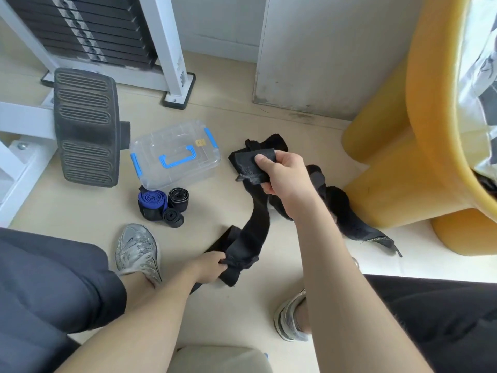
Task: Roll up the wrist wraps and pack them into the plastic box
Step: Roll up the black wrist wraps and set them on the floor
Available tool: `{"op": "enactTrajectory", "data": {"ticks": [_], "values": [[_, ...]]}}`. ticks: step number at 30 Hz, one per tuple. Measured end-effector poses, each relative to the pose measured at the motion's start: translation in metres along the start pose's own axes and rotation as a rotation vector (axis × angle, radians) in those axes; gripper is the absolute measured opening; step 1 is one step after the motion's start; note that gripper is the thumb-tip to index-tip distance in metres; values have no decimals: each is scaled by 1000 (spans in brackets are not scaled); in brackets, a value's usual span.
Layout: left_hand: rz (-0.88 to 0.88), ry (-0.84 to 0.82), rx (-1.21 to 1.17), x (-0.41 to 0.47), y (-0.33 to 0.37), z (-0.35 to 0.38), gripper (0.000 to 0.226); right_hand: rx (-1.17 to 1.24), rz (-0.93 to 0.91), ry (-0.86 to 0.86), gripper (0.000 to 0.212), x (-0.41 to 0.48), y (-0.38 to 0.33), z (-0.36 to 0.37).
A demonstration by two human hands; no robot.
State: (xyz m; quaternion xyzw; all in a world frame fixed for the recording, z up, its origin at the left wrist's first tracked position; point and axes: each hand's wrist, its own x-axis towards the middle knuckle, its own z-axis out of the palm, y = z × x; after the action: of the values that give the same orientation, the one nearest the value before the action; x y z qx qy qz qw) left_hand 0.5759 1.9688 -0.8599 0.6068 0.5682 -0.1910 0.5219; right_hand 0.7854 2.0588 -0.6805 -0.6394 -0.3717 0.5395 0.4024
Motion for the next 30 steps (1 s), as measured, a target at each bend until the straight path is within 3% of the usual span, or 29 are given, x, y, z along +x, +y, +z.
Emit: {"op": "enactTrajectory", "data": {"ticks": [3,5,7,10,12,16,18,20,22,26,28,30], "values": [[-65,9,-105,-5,-2,4,19,-20,18,-23,16,3,4,6],[-146,-80,-228,-3,-5,11,18,-38,32,-42,20,4,4,10],[-255,-182,-318,-6,-6,15,45,-47,39,-54,23,4,5,13],[-340,-332,-211,-14,-8,21,56,-98,47,-74,23,5,7,15],[-419,-476,-298,-16,-10,23,68,-140,52,-101,25,5,8,16],[-364,-625,-301,-19,-7,10,45,-172,59,-145,26,3,10,19],[-294,-537,-386,-16,-5,-4,25,-156,58,-141,25,2,7,19],[-202,-342,-518,-13,-2,-21,15,-140,49,-128,29,2,4,19],[-76,-84,-555,-7,4,-38,18,-121,29,-110,33,2,1,19],[43,488,-246,7,17,-62,41,-72,-28,-99,27,-2,-8,19],[37,603,-201,14,21,-63,42,-63,-55,-106,23,-5,-12,18],[46,580,-367,20,26,-61,34,-59,-82,-118,20,-7,-15,17]]}}
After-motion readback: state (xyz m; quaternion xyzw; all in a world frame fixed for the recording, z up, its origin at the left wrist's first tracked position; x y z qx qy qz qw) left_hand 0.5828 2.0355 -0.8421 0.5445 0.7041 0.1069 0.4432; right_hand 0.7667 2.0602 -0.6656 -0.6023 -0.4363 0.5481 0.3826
